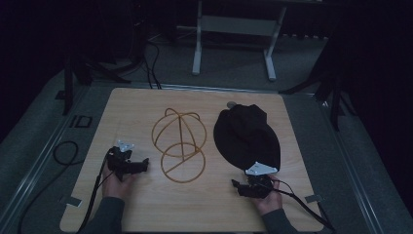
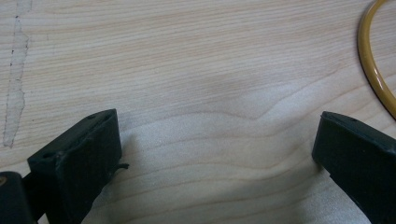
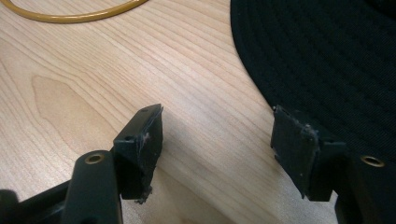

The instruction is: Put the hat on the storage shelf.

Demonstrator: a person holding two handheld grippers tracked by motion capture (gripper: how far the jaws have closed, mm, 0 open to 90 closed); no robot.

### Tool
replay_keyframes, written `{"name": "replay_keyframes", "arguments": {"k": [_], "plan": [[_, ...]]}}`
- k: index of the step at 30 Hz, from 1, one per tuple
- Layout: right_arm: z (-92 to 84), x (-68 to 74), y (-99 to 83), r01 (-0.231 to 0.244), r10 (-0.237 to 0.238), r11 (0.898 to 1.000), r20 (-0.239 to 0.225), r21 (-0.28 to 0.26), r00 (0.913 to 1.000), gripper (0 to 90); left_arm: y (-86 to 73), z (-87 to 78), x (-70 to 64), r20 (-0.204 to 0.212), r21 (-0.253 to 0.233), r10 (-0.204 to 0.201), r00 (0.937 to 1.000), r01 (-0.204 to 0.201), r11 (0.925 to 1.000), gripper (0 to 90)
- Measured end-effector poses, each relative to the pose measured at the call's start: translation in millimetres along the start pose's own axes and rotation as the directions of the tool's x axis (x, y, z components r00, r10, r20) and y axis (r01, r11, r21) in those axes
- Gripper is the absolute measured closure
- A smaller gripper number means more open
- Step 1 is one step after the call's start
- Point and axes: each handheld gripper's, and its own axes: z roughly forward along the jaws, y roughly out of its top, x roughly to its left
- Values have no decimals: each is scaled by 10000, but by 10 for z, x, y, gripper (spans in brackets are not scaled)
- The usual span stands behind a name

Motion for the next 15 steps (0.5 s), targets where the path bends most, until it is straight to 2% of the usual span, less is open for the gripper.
{"name": "replay_keyframes", "arguments": {"k": [7,11,15], "plan": [[-1,0,-11,2,-2,10000,8,-75,10000,333,0,-1,0,2,4,2,10000,-2,10000,15],[6,1,-8,118,-118,9999,-115,8,9999,267,0,-1,0,0,9,4,10000,-4,10000,15],[7,0,-8,140,-140,9999,-149,17,9998,265,0,0,0,1,3,0,10000,0,10000,15]]}}
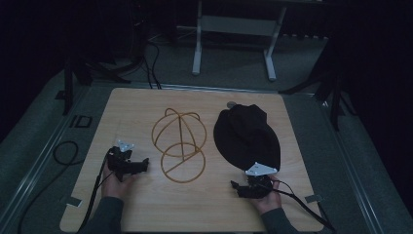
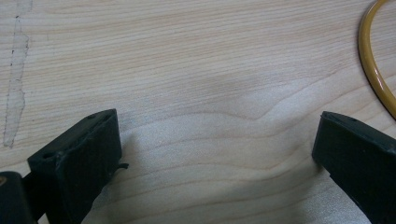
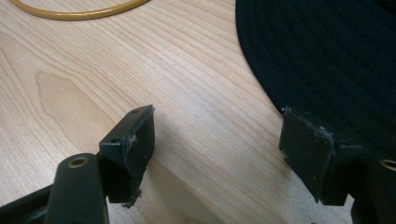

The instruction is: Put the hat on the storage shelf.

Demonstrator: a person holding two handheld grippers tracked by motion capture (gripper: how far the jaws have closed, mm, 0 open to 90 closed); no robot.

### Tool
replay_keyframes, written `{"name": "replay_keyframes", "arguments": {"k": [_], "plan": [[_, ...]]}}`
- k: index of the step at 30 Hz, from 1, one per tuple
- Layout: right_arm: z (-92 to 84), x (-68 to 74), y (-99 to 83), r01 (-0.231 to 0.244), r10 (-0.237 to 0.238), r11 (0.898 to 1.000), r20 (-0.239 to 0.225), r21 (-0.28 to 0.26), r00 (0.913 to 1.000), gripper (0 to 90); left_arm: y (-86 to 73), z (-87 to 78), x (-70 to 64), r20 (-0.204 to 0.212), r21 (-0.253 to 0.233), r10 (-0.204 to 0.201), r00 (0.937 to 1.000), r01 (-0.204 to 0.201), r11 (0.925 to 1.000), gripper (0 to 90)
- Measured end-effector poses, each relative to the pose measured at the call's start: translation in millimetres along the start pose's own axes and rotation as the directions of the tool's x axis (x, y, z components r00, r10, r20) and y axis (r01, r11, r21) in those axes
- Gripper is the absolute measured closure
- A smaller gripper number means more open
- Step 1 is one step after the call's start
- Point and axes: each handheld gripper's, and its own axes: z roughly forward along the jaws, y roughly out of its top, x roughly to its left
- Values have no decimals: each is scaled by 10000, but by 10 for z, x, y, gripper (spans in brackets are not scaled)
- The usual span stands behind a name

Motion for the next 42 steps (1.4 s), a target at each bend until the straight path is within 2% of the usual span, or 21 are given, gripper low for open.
{"name": "replay_keyframes", "arguments": {"k": [4,10,11,13,16,20,26,28,35,37,42], "plan": [[-2,11,3,-95,95,10000,83,31,9999,269,0,0,0,-1,0,2,10000,-2,10000,15],[-25,4,59,-136,130,9985,98,540,9999,328,0,0,0,-1,-1,1,10000,-1,10000,15],[-31,-4,69,-97,92,9979,71,638,9999,345,0,0,0,0,0,-3,10000,3,10000,15],[-51,-20,89,-35,43,9967,-96,808,9999,437,0,0,0,-1,5,1,10000,-1,10000,15],[-69,-60,113,-88,127,9951,-388,985,9992,509,1,-1,0,0,10,2,10000,-2,10000,15],[-110,-66,141,438,-412,9913,-236,1241,9989,571,1,0,0,-1,4,0,10000,0,10000,15],[-191,-49,184,1130,-1141,9764,-46,1840,9935,570,1,-1,0,-2,12,4,10000,-4,10000,15],[-209,-46,201,1423,-1465,9662,35,2148,9892,568,1,-1,0,0,13,1,10000,-1,10000,15],[-257,-129,250,1155,-1223,9655,146,2334,9924,563,1,-1,0,0,8,0,10000,0,10000,15],[-280,-137,271,1229,-1328,9614,237,2462,9909,552,0,0,0,-1,3,-2,10000,2,10000,15],[-347,-150,342,1344,-1474,9588,340,2504,9885,536,0,0,0,-1,-4,-6,10000,6,10000,15]]}}
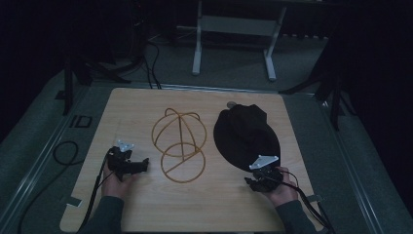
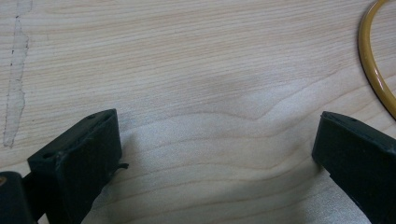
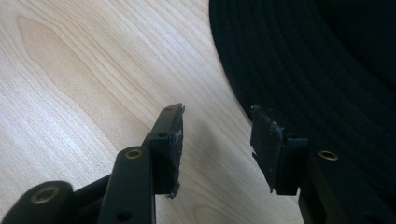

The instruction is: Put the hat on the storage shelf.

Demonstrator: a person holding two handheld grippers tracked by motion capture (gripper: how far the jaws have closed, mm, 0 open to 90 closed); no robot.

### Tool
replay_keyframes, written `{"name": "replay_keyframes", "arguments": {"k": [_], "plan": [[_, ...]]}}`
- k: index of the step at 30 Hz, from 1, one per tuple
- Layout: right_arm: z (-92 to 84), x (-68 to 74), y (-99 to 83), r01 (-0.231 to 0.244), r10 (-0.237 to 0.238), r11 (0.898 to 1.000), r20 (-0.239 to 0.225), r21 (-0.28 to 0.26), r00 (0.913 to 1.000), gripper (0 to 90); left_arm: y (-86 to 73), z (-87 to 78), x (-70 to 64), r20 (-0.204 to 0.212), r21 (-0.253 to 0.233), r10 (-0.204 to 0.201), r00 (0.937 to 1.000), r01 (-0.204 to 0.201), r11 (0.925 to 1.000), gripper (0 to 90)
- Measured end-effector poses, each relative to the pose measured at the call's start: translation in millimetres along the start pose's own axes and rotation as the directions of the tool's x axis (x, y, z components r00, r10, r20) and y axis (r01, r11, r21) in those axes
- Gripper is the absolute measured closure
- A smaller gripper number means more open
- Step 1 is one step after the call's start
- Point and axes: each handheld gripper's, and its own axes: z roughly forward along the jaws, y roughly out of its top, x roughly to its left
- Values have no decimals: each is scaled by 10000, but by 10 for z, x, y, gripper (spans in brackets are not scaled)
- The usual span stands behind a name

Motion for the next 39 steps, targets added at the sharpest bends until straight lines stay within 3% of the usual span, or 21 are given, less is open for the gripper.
{"name": "replay_keyframes", "arguments": {"k": [8,19,39], "plan": [[-102,-41,56,206,-208,9996,140,176,9997,521,0,1,-1,1,-15,-20,10000,20,10000,15],[-283,-194,61,-46,50,9998,-215,183,9998,496,1,-1,-1,6,8,-16,10000,16,10000,15],[-518,-534,205,-335,324,9992,474,238,9984,500,1,-1,-1,7,15,-12,10000,12,10000,15]]}}
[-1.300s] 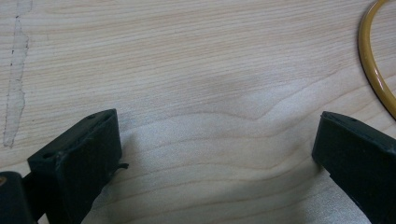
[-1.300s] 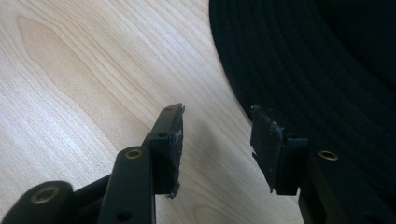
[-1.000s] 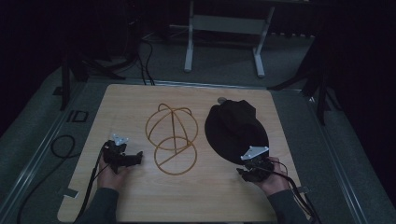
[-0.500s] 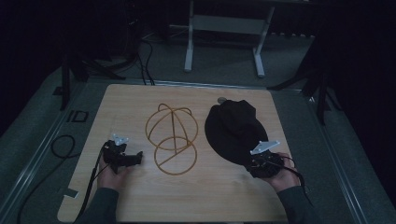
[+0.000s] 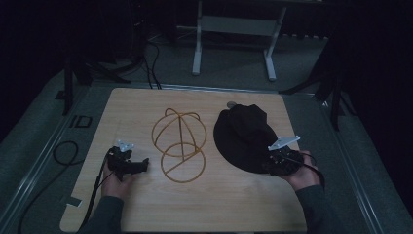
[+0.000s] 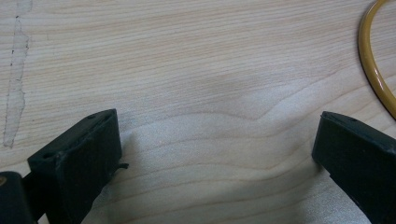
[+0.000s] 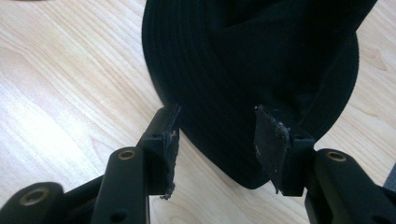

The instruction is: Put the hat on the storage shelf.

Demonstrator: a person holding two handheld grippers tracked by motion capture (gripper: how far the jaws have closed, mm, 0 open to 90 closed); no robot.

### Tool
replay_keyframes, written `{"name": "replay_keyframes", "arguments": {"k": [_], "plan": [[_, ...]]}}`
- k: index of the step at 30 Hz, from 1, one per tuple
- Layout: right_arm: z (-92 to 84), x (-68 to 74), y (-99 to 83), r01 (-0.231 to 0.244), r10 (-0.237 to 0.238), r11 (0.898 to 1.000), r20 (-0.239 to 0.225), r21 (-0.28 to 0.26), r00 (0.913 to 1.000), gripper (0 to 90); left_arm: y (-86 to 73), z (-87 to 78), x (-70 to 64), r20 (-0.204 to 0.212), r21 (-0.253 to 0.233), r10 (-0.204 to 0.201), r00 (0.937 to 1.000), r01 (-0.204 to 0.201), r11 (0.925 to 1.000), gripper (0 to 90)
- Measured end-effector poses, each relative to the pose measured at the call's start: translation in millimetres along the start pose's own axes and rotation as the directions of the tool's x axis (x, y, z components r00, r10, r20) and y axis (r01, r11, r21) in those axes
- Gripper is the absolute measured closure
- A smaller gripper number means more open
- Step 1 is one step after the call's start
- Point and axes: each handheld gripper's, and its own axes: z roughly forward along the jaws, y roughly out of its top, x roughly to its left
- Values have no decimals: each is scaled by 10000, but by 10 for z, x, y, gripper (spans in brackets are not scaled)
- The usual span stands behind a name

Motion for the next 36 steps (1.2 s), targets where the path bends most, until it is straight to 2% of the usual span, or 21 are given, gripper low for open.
{"name": "replay_keyframes", "arguments": {"k": [16,36], "plan": [[-94,-200,190,-248,246,9997,342,63,9991,492,0,0,0,-3,1,-1,10000,1,10000,15],[35,-425,396,-386,367,9972,307,646,9989,472,0,2,-2,-4,-22,-28,10000,28,10000,15]]}}
